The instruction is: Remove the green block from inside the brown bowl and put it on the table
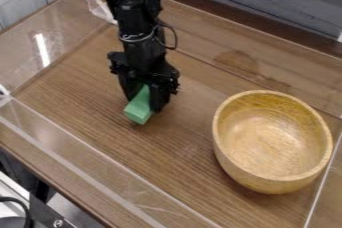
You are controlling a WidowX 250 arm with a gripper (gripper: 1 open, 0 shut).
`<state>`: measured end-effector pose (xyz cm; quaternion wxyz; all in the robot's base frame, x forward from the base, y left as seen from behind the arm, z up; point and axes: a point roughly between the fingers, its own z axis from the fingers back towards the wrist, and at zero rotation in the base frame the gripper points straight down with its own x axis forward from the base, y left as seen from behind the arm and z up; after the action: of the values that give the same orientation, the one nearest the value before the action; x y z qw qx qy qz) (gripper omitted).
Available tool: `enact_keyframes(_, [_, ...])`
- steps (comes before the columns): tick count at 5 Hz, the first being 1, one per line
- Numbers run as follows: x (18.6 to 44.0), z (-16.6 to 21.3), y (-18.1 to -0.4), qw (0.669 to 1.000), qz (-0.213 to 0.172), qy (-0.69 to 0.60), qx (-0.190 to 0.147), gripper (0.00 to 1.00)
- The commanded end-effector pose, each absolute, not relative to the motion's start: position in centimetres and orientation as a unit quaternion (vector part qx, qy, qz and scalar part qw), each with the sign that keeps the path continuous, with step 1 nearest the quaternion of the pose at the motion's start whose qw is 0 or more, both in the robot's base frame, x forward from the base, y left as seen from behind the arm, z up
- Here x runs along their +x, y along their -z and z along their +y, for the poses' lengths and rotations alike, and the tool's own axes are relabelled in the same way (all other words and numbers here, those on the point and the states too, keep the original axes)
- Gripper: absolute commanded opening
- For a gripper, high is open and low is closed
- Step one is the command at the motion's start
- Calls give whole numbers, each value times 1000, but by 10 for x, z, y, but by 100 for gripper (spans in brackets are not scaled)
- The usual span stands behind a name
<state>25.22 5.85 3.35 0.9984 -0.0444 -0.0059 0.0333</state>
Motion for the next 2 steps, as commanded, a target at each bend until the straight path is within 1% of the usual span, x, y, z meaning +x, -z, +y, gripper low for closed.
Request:
enact_keyframes(1, [254,61,-39,998,-15,-37,-46,0])
enact_keyframes(2, [253,61,-39,998,-11,-37,-50,0])
